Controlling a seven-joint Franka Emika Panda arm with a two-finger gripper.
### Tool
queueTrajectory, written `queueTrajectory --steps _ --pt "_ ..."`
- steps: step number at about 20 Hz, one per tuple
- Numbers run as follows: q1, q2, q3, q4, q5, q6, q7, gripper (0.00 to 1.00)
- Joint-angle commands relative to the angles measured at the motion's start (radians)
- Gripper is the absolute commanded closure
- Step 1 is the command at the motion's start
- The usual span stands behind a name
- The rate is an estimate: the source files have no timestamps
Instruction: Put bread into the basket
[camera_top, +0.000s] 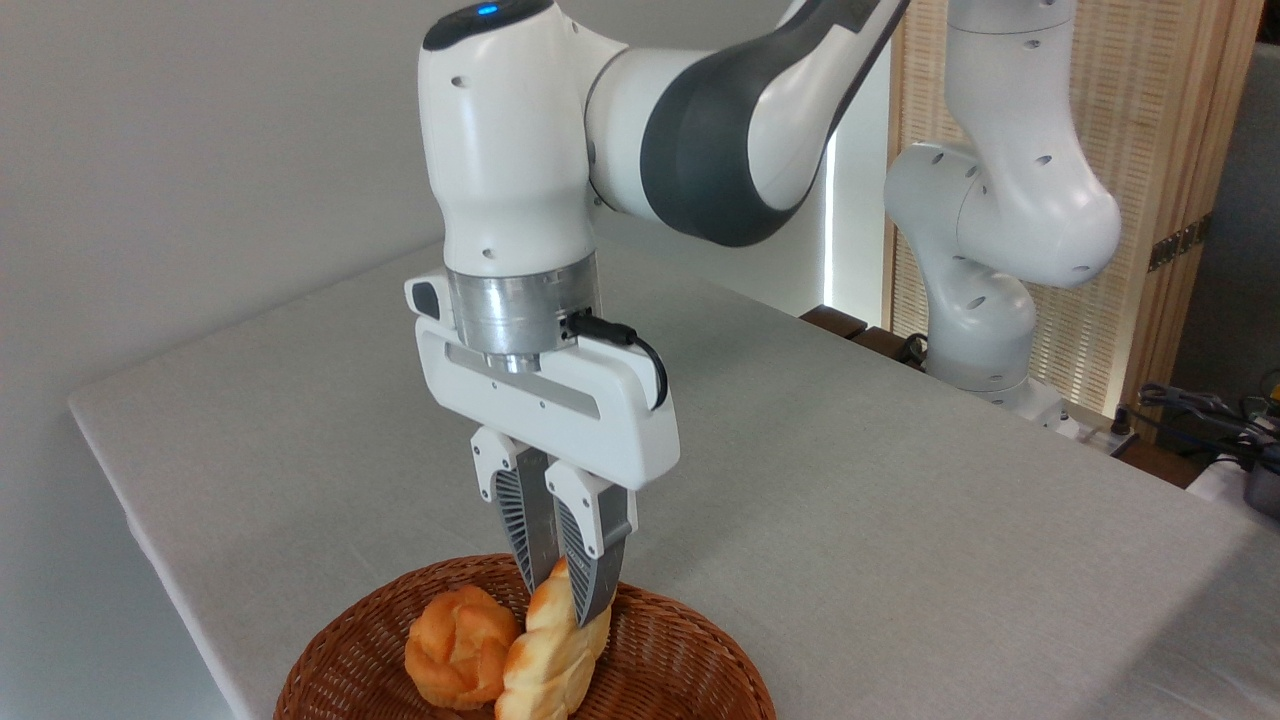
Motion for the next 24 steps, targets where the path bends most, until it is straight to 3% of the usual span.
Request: queueTrajectory --steps 1,7,9,16,18,24 --pt "-0.007 0.002 0.011 0.010 -0.052 0.014 0.018 0.00" --pt "-0.012 -0.016 0.000 0.089 -0.149 -0.006 -0.001 0.00" --pt "-0.016 -0.029 -0.005 0.109 -0.169 -0.069 -0.014 0.00" --pt "-0.019 -0.043 -0.084 0.229 -0.153 -0.305 -0.091 0.00" --pt "-0.019 -0.043 -0.084 0.241 -0.124 -0.331 -0.085 0.00" --pt "-0.019 -0.033 -0.111 0.238 -0.121 -0.362 -0.079 0.00"
